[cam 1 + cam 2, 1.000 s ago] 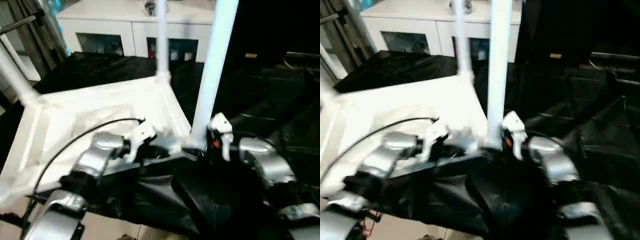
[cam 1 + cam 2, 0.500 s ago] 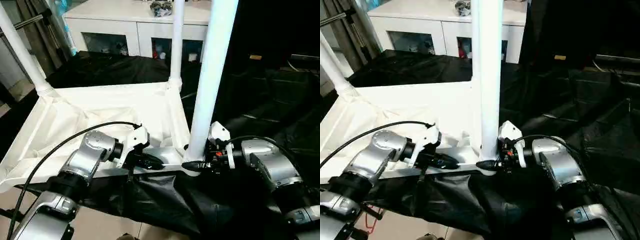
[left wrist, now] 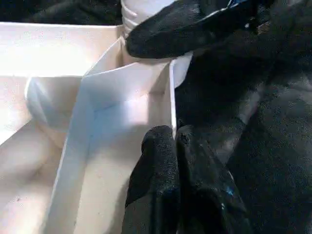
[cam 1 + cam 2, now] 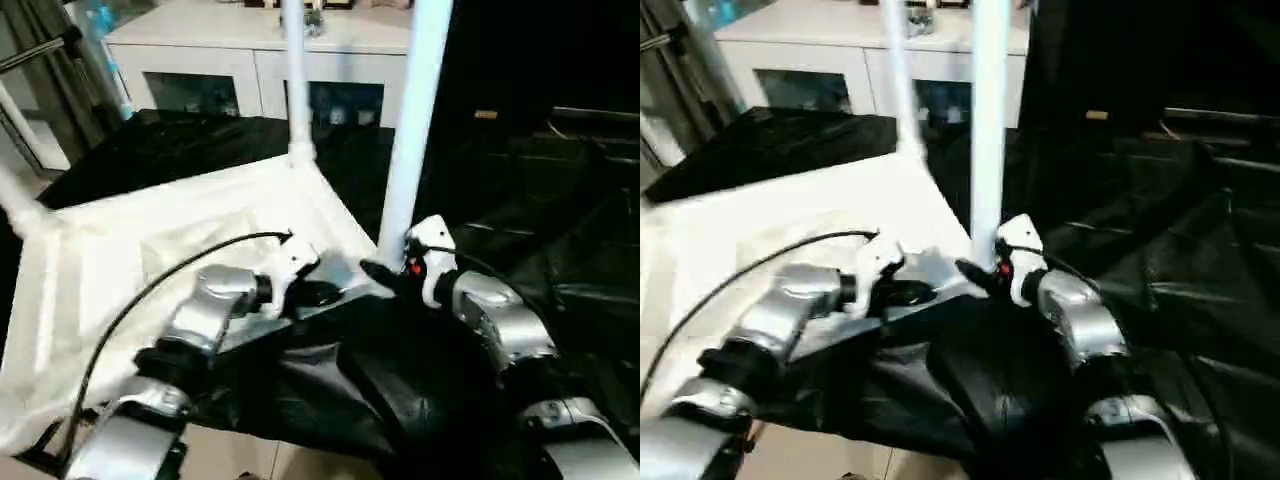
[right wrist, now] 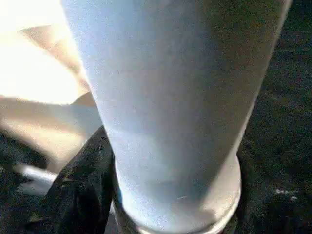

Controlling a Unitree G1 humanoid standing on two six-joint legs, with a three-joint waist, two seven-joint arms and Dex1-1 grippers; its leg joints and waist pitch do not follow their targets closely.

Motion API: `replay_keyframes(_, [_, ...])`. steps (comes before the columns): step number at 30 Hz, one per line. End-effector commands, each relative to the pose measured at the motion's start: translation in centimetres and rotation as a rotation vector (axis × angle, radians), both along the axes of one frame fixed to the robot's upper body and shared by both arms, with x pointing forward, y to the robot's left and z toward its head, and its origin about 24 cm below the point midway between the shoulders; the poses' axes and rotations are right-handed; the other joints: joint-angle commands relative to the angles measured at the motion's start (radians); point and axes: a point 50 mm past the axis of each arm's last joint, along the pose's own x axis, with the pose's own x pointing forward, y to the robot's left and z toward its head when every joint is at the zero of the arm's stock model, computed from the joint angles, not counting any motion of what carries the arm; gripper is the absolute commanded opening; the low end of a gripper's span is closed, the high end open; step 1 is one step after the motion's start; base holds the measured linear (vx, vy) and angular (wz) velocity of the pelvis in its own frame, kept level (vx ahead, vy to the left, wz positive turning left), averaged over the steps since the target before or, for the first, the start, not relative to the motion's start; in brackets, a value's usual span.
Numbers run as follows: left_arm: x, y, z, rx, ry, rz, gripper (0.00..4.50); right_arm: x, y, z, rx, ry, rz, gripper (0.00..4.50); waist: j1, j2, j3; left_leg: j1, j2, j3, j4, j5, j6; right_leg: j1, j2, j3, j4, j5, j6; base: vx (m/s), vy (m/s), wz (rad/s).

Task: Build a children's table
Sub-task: Rotate leg to tighten

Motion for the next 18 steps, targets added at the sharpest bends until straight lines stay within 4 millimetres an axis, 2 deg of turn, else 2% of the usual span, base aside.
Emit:
replay_keyframes(1, [0.9, -3.3, 2.1, -0.034, -0.088, 0.007, 0.0, -1.5, 4.1, -2.6, 0.004, 0.102, 0.074, 2.79, -0.001, -0.01, -0.05, 0.02, 0.007, 0.002, -0.076, -0.341, -0.003, 0.032, -0.034, 0.018, -0.089, -0.361, -0.185, 0.0, 0.0, 0.0])
replay_keyframes(2, [0.9, -3.5, 2.1, -0.036, -0.089, 0.009, 0.0, -1.6, 4.3, -2.6, 0.011, 0.101, 0.076, 2.79, 0.001, -0.01, -0.05, 0.021, 0.006, 0.003, -0.075, -0.344, -0.001, 0.03, -0.033, 0.018, -0.091, -0.369, -0.182, 0.0, 0.0, 0.0])
replay_keyframes(3, [0.8, -3.5, 2.1, -0.037, -0.089, 0.01, 0.0, -1.6, 4.4, -2.6, 0.015, 0.1, 0.078, 3.35, 0.003, -0.011, -0.051, 0.019, 0.006, 0.003, -0.076, -0.338, 0.005, 0.032, -0.033, 0.018, -0.091, -0.37, -0.178, 0.0, 0.0, 0.0])
replay_keyframes(6, [0.2, -3.8, 2.0, -0.061, -0.089, -0.063, 0.0, -1.8, 4.8, -2.2, 0.061, 0.093, 0.141, 3.72, 0.004, -0.012, -0.051, 0.015, 0.007, 0.002, -0.077, -0.332, 0.009, 0.033, -0.032, 0.017, -0.09, -0.352, -0.175, 0.0, 0.0, 0.0])
replay_keyframes(7, [0.0, -3.8, 2.0, -0.069, -0.091, -0.086, 0.0, -1.8, 4.9, -2.0, 0.063, 0.084, 0.16, 3.72, 0.005, -0.007, -0.052, 0.012, 0.008, 0.0, -0.078, -0.323, 0.01, 0.036, -0.033, 0.017, -0.086, -0.331, -0.179, 0.0, 0.0, 0.0])
replay_keyframes(9, [-0.5, -3.5, 2.0, -0.079, -0.084, -0.153, 0.0, -1.9, 4.6, -1.7, 0.061, 0.068, 0.223, 3.95, 0.004, -0.009, -0.055, 0.01, 0.009, 0.0, -0.077, -0.31, 0.016, 0.038, -0.032, 0.018, -0.081, -0.283, -0.19, 0.0, 0.0, 0.0])
replay_keyframes(11, [-0.8, -3.3, 2.0, -0.083, -0.079, -0.186, 0.0, -2.1, 4.4, -1.5, 0.057, 0.059, 0.27, 3.95, 0.003, -0.009, -0.057, 0.006, 0.01, 0.0, -0.075, -0.278, 0.029, 0.045, -0.032, 0.016, -0.075, -0.22, -0.207, 0.0, 0.0, 0.0])
replay_keyframes(12, [-1.2, -2.8, 2.0, -0.084, -0.07, -0.238, 0.0, -2.4, 3.8, -1.1, 0.056, 0.051, 0.343, 3.95, 0.004, -0.009, -0.058, 0.008, 0.01, 0.002, -0.072, -0.264, 0.033, 0.043, -0.031, 0.018, -0.073, -0.194, -0.214, 0.0, 0.0, 0.0])
replay_keyframes(13, [-1.3, -2.8, 2.0, -0.084, -0.068, -0.244, 0.0, -2.5, 3.8, -1.1, 0.056, 0.05, 0.352, 3.95, 0.008, -0.008, -0.062, 0.007, 0.011, 0.004, -0.066, -0.218, 0.054, 0.049, -0.029, 0.016, -0.062, -0.106, -0.243, 0.0, 0.0, 0.0])
replay_keyframes(15, [-1.7, -2.1, 1.8, -0.064, -0.064, -0.295, 0.0, -2.9, 3.1, -0.6, 0.061, 0.041, 0.442, 3.95, 0.012, -0.007, -0.065, 0.006, 0.012, 0.007, -0.061, -0.184, 0.076, 0.051, -0.028, 0.014, -0.053, -0.033, -0.265, 0.05, 0.002, -0.01])
replay_keyframes(17, [-1.8, -1.8, 1.8, -0.057, -0.062, -0.308, 0.0, -3.1, 2.9, -0.4, 0.061, 0.039, 0.479, 3.95, 0.014, -0.006, -0.065, 0.007, 0.012, 0.008, -0.057, -0.167, 0.091, 0.05, -0.028, 0.013, -0.049, 0.008, -0.283, 0.0, 0.0, 0.0])
replay_keyframes(18, [-2.1, -1.2, 1.8, -0.056, -0.05, -0.344, 0.0, -3.6, 2.2, -0.1, 0.059, 0.05, 0.566, 3.95, 0.015, -0.007, -0.065, 0.009, 0.013, 0.009, -0.058, -0.169, 0.095, 0.051, -0.027, 0.013, -0.05, 0.006, -0.285, 0.0, 0.0, 0.0])
